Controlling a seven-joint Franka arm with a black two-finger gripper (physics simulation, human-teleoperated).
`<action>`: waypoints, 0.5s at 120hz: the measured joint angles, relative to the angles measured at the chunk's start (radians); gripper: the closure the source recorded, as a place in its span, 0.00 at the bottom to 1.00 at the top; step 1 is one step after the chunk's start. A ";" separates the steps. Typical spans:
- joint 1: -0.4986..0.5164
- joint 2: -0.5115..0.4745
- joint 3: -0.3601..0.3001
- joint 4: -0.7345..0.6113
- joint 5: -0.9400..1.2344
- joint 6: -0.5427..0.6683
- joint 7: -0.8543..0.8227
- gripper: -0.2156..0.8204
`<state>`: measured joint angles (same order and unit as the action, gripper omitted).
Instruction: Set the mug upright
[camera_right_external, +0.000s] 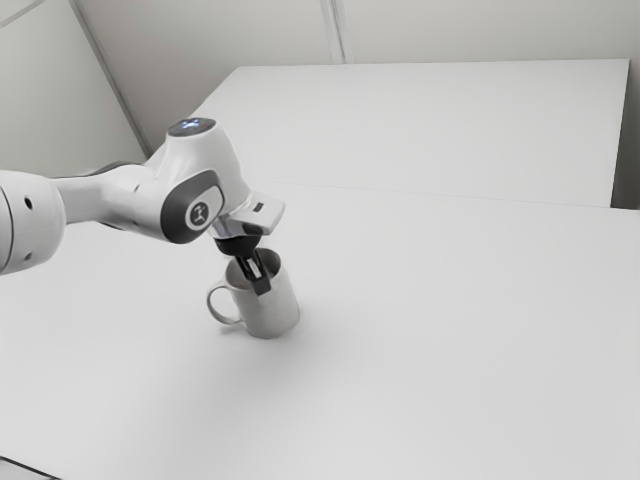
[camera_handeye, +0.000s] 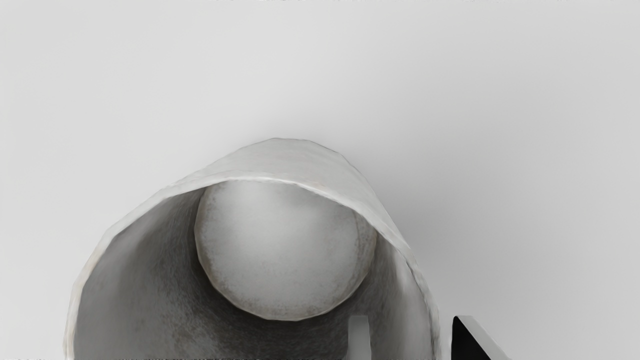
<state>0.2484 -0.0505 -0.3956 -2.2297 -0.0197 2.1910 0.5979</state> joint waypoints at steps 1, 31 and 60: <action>0.001 -0.002 -0.001 0.000 0.000 0.001 -0.002 0.68; -0.010 -0.072 -0.019 0.014 0.000 -0.009 -0.057 0.36; 0.005 -0.076 -0.005 0.194 -0.003 -0.184 -0.257 0.26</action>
<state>0.2535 -0.1265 -0.4005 -2.0360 -0.0223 2.0072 0.3413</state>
